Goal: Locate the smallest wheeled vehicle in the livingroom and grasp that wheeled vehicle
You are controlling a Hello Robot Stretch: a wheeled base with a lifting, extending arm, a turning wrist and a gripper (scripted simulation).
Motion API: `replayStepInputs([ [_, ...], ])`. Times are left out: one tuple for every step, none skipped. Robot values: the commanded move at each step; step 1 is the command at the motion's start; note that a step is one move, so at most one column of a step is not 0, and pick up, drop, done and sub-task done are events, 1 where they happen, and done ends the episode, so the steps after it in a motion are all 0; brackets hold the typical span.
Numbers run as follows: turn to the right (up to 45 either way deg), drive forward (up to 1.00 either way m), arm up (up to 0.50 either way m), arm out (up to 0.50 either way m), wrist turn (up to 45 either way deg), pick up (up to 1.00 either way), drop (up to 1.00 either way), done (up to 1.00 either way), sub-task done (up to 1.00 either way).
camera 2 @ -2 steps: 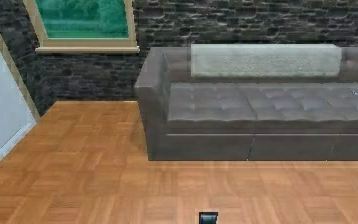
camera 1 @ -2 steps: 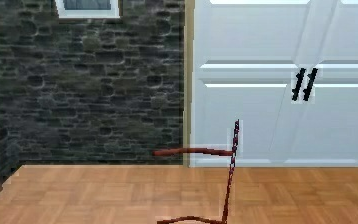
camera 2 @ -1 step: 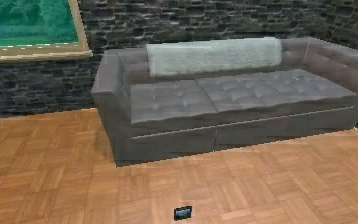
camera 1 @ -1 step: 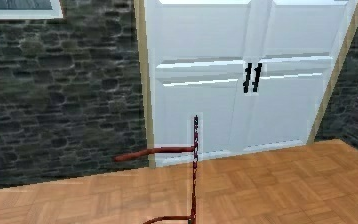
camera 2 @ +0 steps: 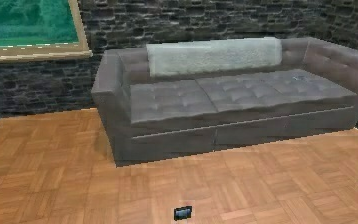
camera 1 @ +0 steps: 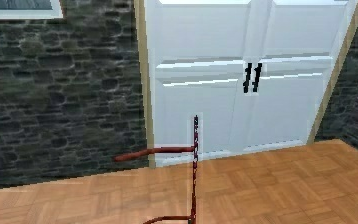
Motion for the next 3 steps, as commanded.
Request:
replayStepInputs([
  [0.0, 0.0, 0.0, 0.46, 0.0, 0.0, 0.0, 0.0, 0.0],
  [0.0, 0.0, 0.0, 0.0, 45.0, 0.0, 0.0, 0.0, 0.0],
  [0.0, 0.0, 0.0, 0.0, 45.0, 0.0, 0.0, 0.0, 0.0],
])
